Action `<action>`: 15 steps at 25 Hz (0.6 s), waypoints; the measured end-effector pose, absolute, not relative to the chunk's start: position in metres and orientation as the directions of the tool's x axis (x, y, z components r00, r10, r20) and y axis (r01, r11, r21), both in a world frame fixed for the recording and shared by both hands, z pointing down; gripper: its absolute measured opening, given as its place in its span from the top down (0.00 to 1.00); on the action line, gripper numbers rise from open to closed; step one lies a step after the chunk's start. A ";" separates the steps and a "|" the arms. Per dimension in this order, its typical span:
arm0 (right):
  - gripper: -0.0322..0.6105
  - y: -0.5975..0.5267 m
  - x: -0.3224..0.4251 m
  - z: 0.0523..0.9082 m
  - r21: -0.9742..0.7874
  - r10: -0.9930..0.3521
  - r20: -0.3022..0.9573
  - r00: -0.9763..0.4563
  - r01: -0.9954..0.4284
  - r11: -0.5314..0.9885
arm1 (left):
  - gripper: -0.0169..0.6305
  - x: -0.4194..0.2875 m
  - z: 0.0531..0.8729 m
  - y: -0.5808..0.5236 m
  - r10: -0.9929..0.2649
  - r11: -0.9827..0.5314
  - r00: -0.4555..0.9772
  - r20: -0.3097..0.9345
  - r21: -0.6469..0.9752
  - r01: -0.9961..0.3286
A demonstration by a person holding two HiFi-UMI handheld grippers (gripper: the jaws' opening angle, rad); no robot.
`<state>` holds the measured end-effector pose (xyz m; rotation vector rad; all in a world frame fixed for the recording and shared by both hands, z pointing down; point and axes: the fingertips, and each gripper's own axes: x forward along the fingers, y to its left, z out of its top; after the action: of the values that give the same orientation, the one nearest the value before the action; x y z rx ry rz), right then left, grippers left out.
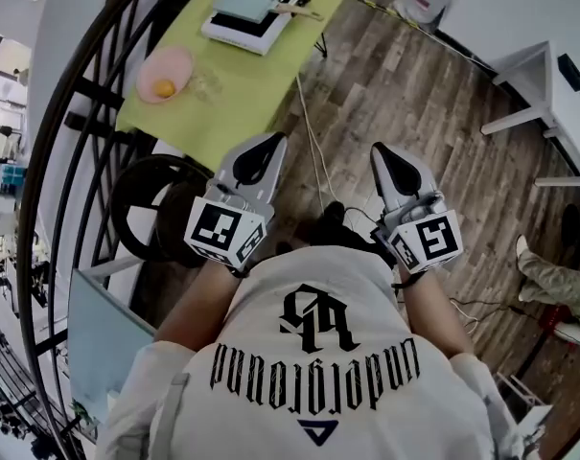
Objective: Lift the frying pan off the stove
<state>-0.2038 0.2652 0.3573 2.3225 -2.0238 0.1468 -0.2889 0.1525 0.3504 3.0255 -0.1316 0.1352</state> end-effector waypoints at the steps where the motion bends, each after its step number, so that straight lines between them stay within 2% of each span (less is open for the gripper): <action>1: 0.95 0.265 -0.191 0.356 -0.015 -0.986 0.110 0.128 -0.991 -0.131 | 0.97 -0.275 0.350 0.153 -0.080 -0.991 0.992 0.093 0.101 -0.089; 9: 0.95 0.261 -0.109 0.339 -0.003 -0.991 0.105 0.086 -0.996 -0.086 | 0.97 -0.193 0.351 0.146 -0.097 -0.991 0.989 0.115 0.081 -0.107; 15: 0.95 0.248 -0.077 0.343 -0.008 -0.993 0.104 0.065 -0.998 -0.066 | 0.97 -0.156 0.352 0.131 -0.095 -0.993 0.988 0.119 0.065 -0.103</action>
<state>-0.0768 0.2484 0.3426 2.2439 -2.1013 0.1250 -0.1558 0.1311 0.3518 3.0614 -0.1525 0.1784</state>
